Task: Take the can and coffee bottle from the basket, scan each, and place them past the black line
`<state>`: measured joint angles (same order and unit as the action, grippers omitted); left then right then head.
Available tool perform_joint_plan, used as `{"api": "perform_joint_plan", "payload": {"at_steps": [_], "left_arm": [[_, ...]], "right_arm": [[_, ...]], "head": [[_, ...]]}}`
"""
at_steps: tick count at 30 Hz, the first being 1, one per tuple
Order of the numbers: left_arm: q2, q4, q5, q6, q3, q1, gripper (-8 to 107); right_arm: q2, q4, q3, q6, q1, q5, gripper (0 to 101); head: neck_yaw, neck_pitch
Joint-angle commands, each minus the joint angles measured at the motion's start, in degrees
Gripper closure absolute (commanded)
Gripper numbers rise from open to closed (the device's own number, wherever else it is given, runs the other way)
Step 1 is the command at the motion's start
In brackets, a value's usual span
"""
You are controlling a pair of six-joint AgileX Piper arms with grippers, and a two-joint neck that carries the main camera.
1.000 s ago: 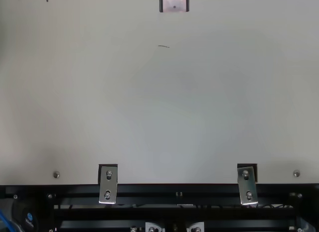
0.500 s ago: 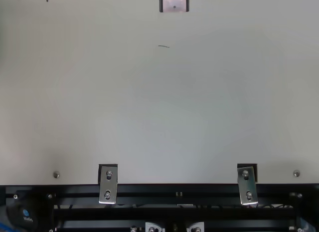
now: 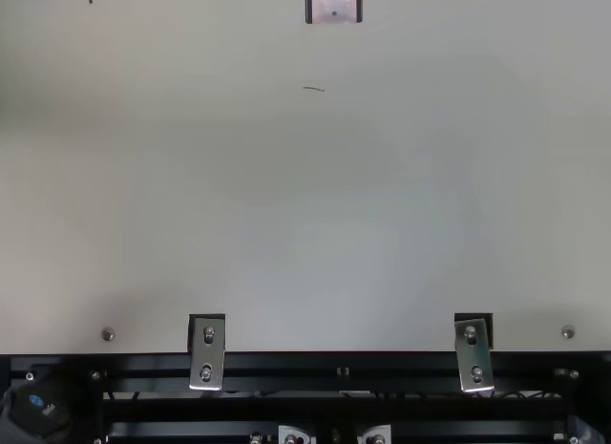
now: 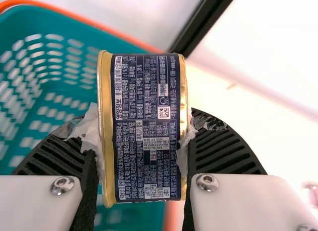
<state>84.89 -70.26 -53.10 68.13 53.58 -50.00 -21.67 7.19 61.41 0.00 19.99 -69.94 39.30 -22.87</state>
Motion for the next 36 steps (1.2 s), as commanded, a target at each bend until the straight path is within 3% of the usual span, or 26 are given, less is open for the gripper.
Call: {"api": "perform_joint_plan", "payload": {"at_steps": [1, 8, 9, 13, 23, 26, 36], "left_arm": [[-7.07, -3.57, -4.54, -6.23, -2.71, -0.33, 89], [-17.59, -5.15, -11.36, -22.76, -7.71, 1.87, 89], [-13.66, -4.98, -9.58, -14.96, -6.74, 1.24, 89], [-17.54, -4.98, -11.57, -21.47, -7.68, 1.84, 89], [-18.95, -5.48, -12.96, -26.44, -8.06, 1.39, 89], [-20.98, -7.83, -16.77, -31.17, -10.04, -0.32, 89], [-32.21, -22.2, -16.8, -52.66, -19.63, 8.65, 89]], "right_arm": [[0.0, 0.0, 0.0, 0.0, 0.0, 0.0, 0], [0.0, 0.0, 0.0, 0.0, 0.0, 0.0, 0], [0.0, 0.0, 0.0, 0.0, 0.0, 0.0, 0], [0.0, 0.0, 0.0, 0.0, 0.0, 0.0, 0], [0.0, 0.0, 0.0, 0.0, 0.0, 0.0, 0], [0.0, 0.0, 0.0, 0.0, 0.0, 0.0, 0], [0.0, 0.0, 0.0, 0.0, 0.0, 0.0, 0]], "head": [[1.07, -2.12], [1.07, -2.12], [1.07, -2.12], [1.07, -2.12], [1.07, -2.12], [1.07, -2.12], [1.07, -2.12]]}}
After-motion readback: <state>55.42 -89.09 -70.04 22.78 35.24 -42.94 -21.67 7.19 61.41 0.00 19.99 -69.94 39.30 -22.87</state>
